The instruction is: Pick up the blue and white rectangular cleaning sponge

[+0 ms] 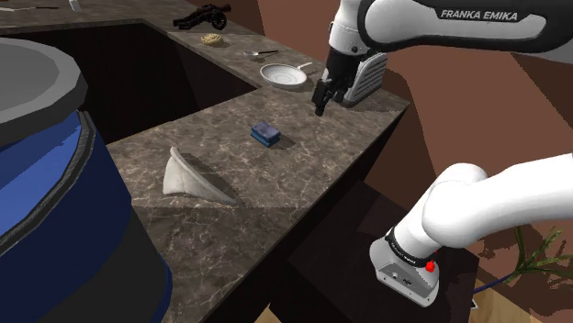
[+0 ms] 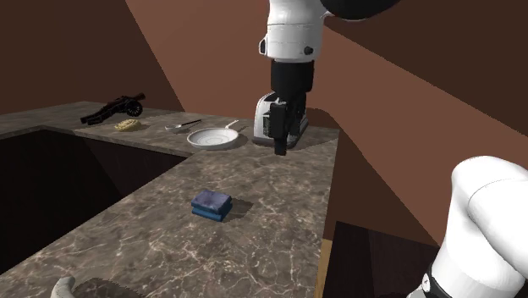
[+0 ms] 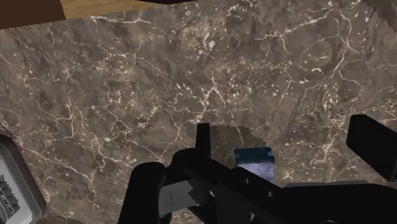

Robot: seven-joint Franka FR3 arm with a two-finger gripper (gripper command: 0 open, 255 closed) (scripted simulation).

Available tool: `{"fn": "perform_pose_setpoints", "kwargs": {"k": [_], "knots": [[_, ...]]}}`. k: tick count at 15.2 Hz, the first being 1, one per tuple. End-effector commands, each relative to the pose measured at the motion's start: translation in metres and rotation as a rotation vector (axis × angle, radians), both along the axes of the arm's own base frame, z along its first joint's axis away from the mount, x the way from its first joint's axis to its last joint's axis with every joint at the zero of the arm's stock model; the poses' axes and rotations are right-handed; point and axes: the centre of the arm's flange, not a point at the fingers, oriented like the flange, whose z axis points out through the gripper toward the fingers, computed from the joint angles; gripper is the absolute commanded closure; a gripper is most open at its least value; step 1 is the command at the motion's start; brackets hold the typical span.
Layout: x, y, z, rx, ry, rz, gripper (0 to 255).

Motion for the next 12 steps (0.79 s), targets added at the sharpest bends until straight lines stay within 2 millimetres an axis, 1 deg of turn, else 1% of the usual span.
{"fn": "perform_pose_setpoints", "kwargs": {"k": [1,12], "knots": [[0.022,0.004,-0.017,-0.010,0.008,0.019,0],[0.133,0.017,-0.119,-0.065,0.061,0.117,0]]}}
